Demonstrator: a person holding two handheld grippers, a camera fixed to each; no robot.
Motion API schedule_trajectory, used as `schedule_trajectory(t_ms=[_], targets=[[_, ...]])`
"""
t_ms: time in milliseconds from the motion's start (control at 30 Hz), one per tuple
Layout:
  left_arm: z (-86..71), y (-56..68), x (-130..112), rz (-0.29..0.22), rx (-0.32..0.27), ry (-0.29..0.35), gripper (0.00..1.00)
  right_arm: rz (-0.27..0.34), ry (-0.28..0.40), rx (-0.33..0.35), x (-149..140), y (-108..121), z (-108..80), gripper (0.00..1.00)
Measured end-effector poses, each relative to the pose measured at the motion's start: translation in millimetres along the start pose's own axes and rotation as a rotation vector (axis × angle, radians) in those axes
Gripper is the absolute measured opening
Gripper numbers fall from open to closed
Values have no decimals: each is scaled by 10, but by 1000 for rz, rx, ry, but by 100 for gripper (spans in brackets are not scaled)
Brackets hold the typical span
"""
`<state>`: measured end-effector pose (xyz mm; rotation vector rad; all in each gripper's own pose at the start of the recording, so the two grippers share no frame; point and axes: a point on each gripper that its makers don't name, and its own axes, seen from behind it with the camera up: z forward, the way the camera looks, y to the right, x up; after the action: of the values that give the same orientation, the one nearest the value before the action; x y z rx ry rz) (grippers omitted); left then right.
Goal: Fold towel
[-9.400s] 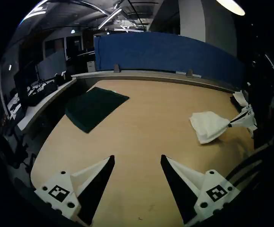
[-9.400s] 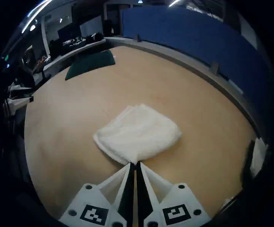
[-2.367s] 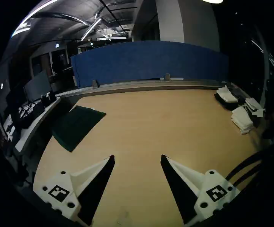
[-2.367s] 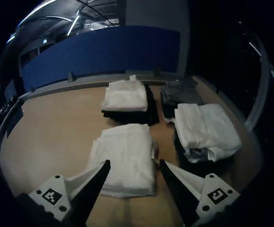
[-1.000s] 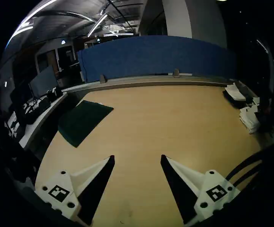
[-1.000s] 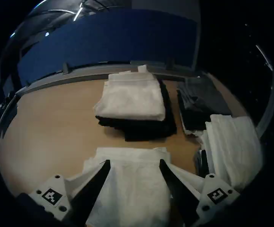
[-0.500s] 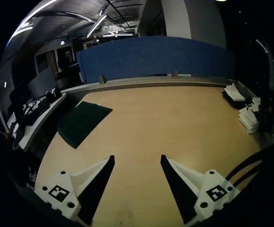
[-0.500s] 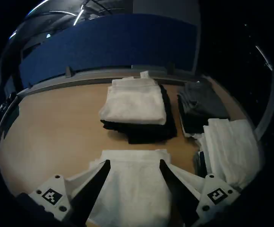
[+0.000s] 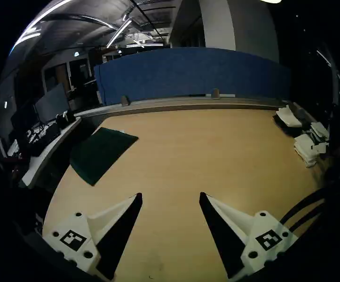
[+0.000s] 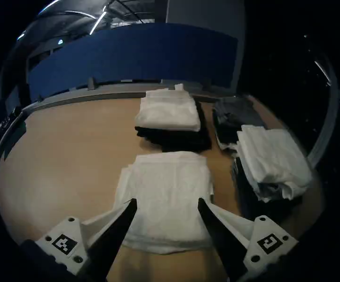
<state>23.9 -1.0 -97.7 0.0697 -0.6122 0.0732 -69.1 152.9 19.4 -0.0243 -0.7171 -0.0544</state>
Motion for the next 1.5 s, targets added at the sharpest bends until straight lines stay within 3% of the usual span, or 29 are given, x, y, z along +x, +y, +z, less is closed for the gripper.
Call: schedule_trajectory(t_ms=[300,500,900,1100,1300,1500], targets=[[-21,9,8,3,-4,3,90,-3,-53,-11,-298,33,47,100],[-35,-14,6,-1,-2,4,89,-3,-71,-9,-347,27,80,100],[-71,-50,63,-9,-5,21,89,49,28,5,-3,-87,-197,100],[-86,-40,80,-6,-12,30,90,44,53,8,78,-133,-306,100],[-105,-47,100,-13,-18,40,90,52,138,5,331,-207,-497,100],[-97,-71,135,-24,-22,58,90,84,336,2,827,-330,-869,100]])
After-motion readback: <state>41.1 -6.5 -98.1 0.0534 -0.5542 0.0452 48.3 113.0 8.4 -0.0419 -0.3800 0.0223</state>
